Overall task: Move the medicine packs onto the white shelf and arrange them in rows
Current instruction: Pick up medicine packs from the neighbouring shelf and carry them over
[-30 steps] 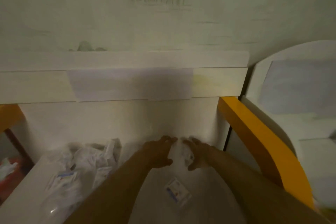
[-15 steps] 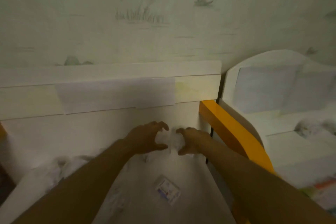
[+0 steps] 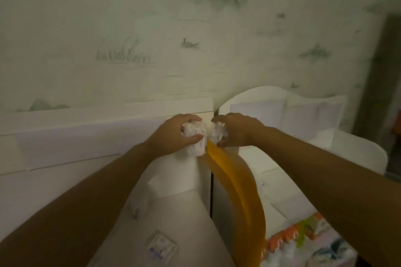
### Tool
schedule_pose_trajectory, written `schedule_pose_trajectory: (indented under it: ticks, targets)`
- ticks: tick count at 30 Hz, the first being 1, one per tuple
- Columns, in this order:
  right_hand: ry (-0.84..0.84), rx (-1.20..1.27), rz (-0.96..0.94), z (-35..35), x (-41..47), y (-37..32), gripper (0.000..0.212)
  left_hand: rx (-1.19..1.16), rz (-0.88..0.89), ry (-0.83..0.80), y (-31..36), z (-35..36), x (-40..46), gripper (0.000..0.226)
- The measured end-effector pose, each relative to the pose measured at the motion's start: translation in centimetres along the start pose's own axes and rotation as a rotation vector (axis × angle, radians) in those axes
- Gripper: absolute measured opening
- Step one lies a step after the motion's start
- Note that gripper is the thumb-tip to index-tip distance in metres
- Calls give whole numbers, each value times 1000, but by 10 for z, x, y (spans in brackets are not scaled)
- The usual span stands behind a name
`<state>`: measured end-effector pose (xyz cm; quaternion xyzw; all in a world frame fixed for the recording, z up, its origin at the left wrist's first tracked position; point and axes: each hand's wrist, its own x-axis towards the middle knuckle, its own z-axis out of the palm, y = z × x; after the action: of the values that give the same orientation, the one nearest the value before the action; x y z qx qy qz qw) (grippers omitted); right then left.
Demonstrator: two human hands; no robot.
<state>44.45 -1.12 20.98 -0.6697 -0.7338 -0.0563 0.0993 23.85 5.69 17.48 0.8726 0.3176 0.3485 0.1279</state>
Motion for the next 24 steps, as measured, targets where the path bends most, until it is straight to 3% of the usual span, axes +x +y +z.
schedule_pose_trajectory:
  ticks: [4,10,24]
  targets:
    - [14,9,63,-16,-20,61,83,-34,48,-56,37,41,33,50]
    - [-24,9,138,-30,-54,162,84,-139,-14,-147,91,111,80,56]
    - [-95,100,226,8,-121,350,87,45,-26,-371,166,271,140,62]
